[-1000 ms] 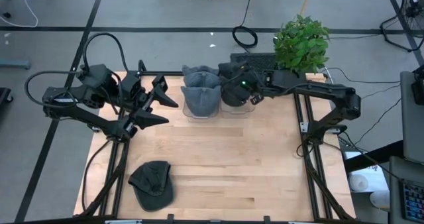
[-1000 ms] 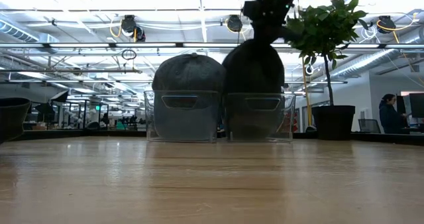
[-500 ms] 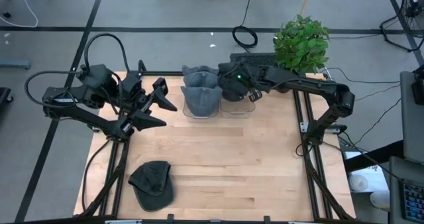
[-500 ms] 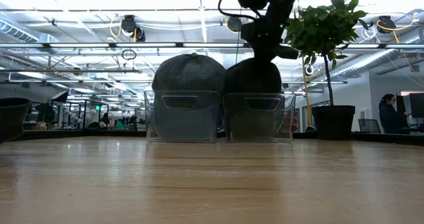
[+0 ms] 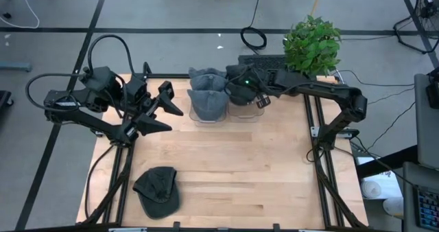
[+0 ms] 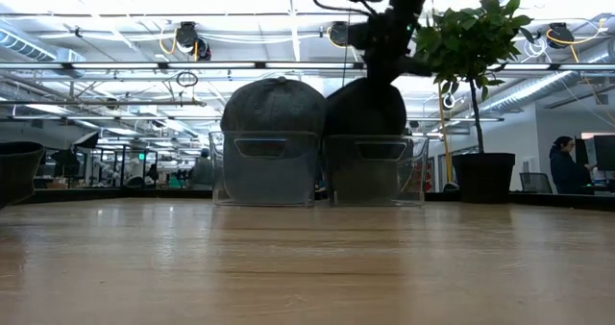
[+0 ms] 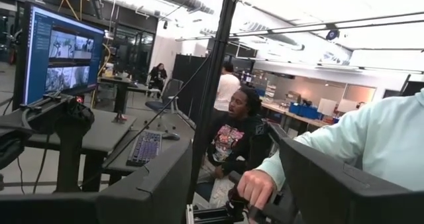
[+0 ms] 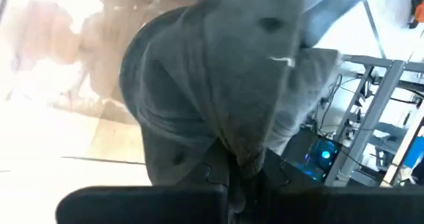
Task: Pick & Place hat
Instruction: Put the top black cap into the right transparent bin, then put the black cap into the right transparent bin
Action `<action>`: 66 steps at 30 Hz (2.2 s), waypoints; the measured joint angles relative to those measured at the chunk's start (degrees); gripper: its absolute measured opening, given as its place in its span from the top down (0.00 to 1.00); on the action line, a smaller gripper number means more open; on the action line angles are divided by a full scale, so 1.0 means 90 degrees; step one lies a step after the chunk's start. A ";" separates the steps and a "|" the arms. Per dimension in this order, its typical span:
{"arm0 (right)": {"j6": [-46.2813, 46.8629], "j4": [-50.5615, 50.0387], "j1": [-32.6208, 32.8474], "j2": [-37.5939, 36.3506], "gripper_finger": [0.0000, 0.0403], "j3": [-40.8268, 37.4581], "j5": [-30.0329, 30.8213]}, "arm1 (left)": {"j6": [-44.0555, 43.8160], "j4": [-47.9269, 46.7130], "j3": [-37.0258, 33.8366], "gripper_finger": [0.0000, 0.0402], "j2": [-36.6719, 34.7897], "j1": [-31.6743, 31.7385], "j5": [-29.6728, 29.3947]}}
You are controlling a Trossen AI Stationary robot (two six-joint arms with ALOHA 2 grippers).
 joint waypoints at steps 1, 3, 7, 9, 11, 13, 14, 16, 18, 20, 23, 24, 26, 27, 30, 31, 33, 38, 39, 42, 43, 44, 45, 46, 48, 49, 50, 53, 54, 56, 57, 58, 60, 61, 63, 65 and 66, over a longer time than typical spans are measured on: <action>0.0120 -0.0130 0.0012 0.0000 0.98 0.0089 -0.0008 | 0.0006 0.0000 0.0000 0.40 0.0000 -0.0002 0.0000; 0.0267 -0.0310 0.0014 0.0002 0.98 0.0205 -0.0195 | 0.0020 0.0001 0.0000 0.40 0.0000 0.0000 0.0002; 0.0314 -0.0280 -0.0109 0.0002 0.98 0.0166 -0.0506 | 0.0055 0.0000 0.0000 0.40 0.0000 0.0000 0.0000; 0.0340 -0.0341 -0.0202 0.0008 0.98 0.0072 -0.0487 | 0.0008 0.0001 0.0000 0.40 0.0000 -0.0001 0.0000; 0.0345 -0.0233 -0.0290 0.0010 0.98 -0.0027 -0.0471 | 0.0006 0.0000 0.0000 0.40 0.0000 0.0000 0.0000; 0.0347 0.0041 -0.0357 0.0010 0.97 -0.0106 -0.0460 | -0.0033 0.0002 0.0000 0.40 0.0000 -0.0001 0.0000; 0.0363 0.0207 -0.0385 0.0010 0.96 -0.0146 -0.0449 | -0.0051 0.0005 0.0000 0.40 0.0000 -0.0002 0.0000; 0.0386 0.0424 -0.0416 0.0012 0.90 -0.0163 -0.0454 | -0.0133 0.0003 0.0000 0.40 0.0000 0.0000 0.0002; 0.0353 0.0618 -0.0416 0.0012 0.84 -0.0165 -0.0367 | -0.0212 0.0002 0.0000 0.40 0.0000 0.0000 0.0031; 0.0338 0.0818 -0.0416 0.0012 0.76 -0.0165 -0.0099 | -0.0262 0.0002 0.0000 0.40 0.0000 0.0000 0.0185; 0.0288 0.1021 -0.0368 0.0012 0.65 -0.0163 0.0433 | -0.0361 0.0005 0.0000 0.40 0.0000 -0.0003 0.0328; 0.0279 0.1023 -0.0350 0.0011 0.61 -0.0144 0.0586 | -0.0369 0.0002 0.0000 0.40 0.0000 -0.0005 0.0335; 0.0320 0.1023 -0.0315 -0.0064 0.54 -0.0126 0.0681 | -0.0370 0.0002 0.0000 0.40 0.0000 -0.0003 0.0347; 0.0348 0.1006 -0.0283 -0.0142 0.50 -0.0126 0.0663 | -0.0370 0.0002 0.0000 0.40 0.0000 -0.0001 0.0385; 0.0560 0.1042 -0.0166 -0.0427 0.42 -0.0102 0.0491 | -0.0370 0.0002 0.0000 0.40 0.0000 0.0000 0.0511; 0.0668 0.1046 -0.0139 -0.0506 0.39 -0.0101 0.0476 | -0.0370 0.0002 0.0000 0.40 0.0000 0.0000 0.0525; 0.0860 0.1022 -0.0076 -0.0640 0.36 -0.0101 0.0527 | -0.0368 0.0005 0.0000 0.40 0.0000 -0.0002 0.0563; 0.1286 0.0826 0.0054 -0.0933 0.31 -0.0101 0.0577 | -0.0341 0.0092 0.0000 0.40 0.0000 0.0000 0.0561; 0.1405 0.0790 0.0089 -0.0973 0.31 -0.0101 0.0588 | -0.0338 0.0102 0.0000 0.40 0.0000 0.0000 0.0561; 0.1649 0.0847 0.0207 -0.1100 0.31 -0.0104 0.0594 | -0.0326 0.0190 0.0000 0.40 0.0000 0.0000 0.0561; 0.1690 0.0911 0.0256 -0.1166 0.31 -0.0104 0.0601 | -0.0326 0.0234 0.0000 0.40 0.0000 0.0000 0.0561; 0.1700 0.0962 0.0302 -0.1241 0.31 -0.0104 0.0614 | -0.0324 0.0251 0.0000 0.40 0.0000 0.0000 0.0561; 0.1703 0.1027 0.0360 -0.1299 0.31 -0.0104 0.0646 | -0.0302 0.0257 0.0000 0.40 -0.0002 0.0000 0.0559; 0.1703 0.1155 0.0429 -0.1340 0.31 -0.0104 0.0709 | -0.0267 0.0255 0.0000 0.40 -0.0001 0.0000 0.0555; 0.1708 0.1349 0.0552 -0.1458 0.31 -0.0105 0.0736 | -0.0170 0.0253 0.0000 0.40 0.0000 0.0000 0.0455; 0.1732 0.1461 0.0622 -0.1511 0.31 -0.0106 0.0754 | -0.0108 0.0253 0.0000 0.40 0.0000 0.0000 0.0386; 0.1778 0.1680 0.0709 -0.1556 0.31 -0.0106 0.0830 | -0.0061 0.0251 0.0000 0.40 0.0000 0.0000 0.0297; 0.1885 0.2085 0.0932 -0.1751 0.31 -0.0104 0.0898 | 0.0073 0.0250 0.0000 0.40 0.0000 0.0000 0.0218; 0.1946 0.2316 0.1018 -0.1787 0.31 -0.0104 0.0901 | 0.0128 0.0250 0.0000 0.40 0.0000 0.0011 0.0216; 0.2144 0.2583 0.1169 -0.1887 0.31 -0.0104 0.0888 | 0.0181 0.0250 0.0000 0.40 0.0000 0.0052 0.0217; 0.2263 0.2702 0.1253 -0.1929 0.31 -0.0106 0.0883 | 0.0179 0.0254 0.0000 0.40 0.0000 0.0074 0.0216; 0.2381 0.2896 0.1352 -0.1972 0.31 -0.0106 0.0881 | 0.0175 0.0255 0.0000 0.40 -0.0002 0.0108 0.0216; 0.2673 0.3087 0.1553 -0.2082 0.31 -0.0106 0.0879 | 0.0157 0.0230 0.0000 0.40 -0.0021 0.0167 0.0211; 0.2847 0.3207 0.1672 -0.2135 0.31 -0.0106 0.0872 | 0.0154 0.0228 0.0000 0.40 -0.0027 0.0196 0.0209; 0.3181 0.3474 0.1927 -0.2215 0.31 -0.0106 0.0874 | 0.0152 0.0228 0.0000 0.40 -0.0053 0.0238 0.0199; 0.3441 0.3778 0.2210 -0.2261 0.31 -0.0105 0.0873 | 0.0141 0.0228 0.0000 0.40 -0.0073 0.0262 0.0202; 0.3560 0.3914 0.2345 -0.2291 0.31 -0.0104 0.0866 | 0.0128 0.0228 0.0000 0.40 -0.0075 0.0273 0.0203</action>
